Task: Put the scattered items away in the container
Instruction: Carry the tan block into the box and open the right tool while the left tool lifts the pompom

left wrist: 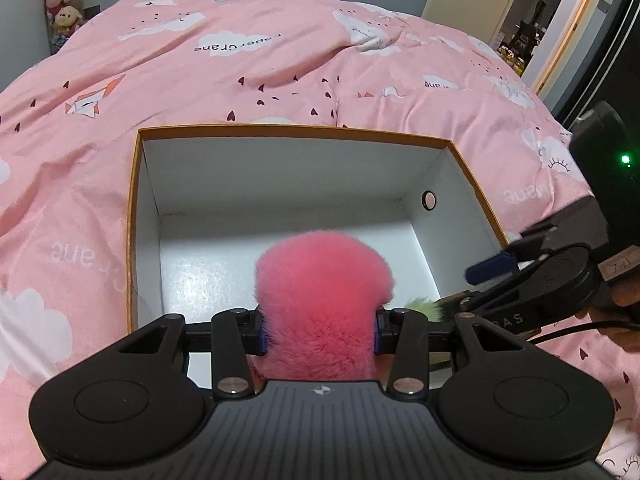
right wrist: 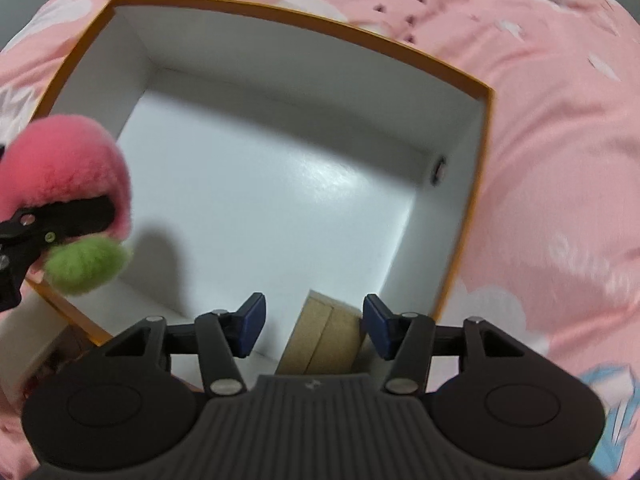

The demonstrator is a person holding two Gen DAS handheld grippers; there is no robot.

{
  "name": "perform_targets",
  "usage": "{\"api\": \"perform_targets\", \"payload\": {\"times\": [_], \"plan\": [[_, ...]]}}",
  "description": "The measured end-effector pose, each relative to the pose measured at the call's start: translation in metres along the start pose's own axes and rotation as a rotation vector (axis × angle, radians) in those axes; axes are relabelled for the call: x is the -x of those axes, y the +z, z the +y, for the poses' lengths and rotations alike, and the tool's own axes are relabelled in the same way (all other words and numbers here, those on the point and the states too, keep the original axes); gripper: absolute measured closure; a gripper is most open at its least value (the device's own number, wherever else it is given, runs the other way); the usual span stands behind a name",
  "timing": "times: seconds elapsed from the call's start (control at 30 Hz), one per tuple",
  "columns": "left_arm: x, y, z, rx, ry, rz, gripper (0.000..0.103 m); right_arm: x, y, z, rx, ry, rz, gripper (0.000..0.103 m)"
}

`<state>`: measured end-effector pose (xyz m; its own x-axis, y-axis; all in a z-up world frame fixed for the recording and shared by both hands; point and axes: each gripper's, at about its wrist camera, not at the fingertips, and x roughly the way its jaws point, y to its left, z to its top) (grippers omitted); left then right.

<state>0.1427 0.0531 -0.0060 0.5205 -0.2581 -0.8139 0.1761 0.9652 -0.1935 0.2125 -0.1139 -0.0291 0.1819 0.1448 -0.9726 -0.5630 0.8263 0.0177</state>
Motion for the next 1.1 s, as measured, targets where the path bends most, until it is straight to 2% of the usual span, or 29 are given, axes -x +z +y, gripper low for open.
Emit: {"api": "perform_targets", "payload": {"times": [0.07,0.17,0.3,0.5,0.57,0.7,0.87,0.93,0.97,1.1], "plan": [[-0.002,-0.001,0.001,0.001,0.0,0.006,0.054,-0.004,0.001,0.004,0.05,-0.005,0.018,0.062],[-0.006,-0.003,0.003,0.012,-0.001,0.015,0.054,-0.009,-0.001,0.011,0.134,-0.032,0.036,0.068],[-0.008,-0.005,0.006,0.018,0.002,0.025,0.054,-0.013,-0.003,0.016,0.206,-0.087,0.058,0.07],[-0.008,-0.006,0.004,0.007,0.002,0.033,0.054,-0.007,-0.005,0.012,0.201,-0.085,0.042,0.07],[-0.008,-0.007,0.002,0.0,0.001,0.04,0.054,0.005,-0.008,0.009,0.187,-0.065,-0.004,0.069],[-0.008,0.0,-0.007,-0.024,-0.01,0.038,0.054,0.047,-0.023,-0.004,0.146,-0.075,-0.157,0.066],[-0.026,0.023,-0.035,-0.082,-0.05,0.05,0.054,0.089,-0.046,-0.031,0.002,-0.115,-0.324,0.055],[-0.039,0.033,-0.047,-0.11,-0.059,0.065,0.054,0.082,-0.035,-0.043,-0.044,-0.121,-0.351,0.054],[-0.047,0.039,-0.056,-0.134,-0.055,0.07,0.054,0.085,-0.047,-0.046,-0.063,-0.121,-0.359,0.054],[-0.079,0.059,-0.079,-0.197,-0.06,0.098,0.054,0.073,-0.054,-0.07,-0.138,-0.085,-0.367,0.054]]}}
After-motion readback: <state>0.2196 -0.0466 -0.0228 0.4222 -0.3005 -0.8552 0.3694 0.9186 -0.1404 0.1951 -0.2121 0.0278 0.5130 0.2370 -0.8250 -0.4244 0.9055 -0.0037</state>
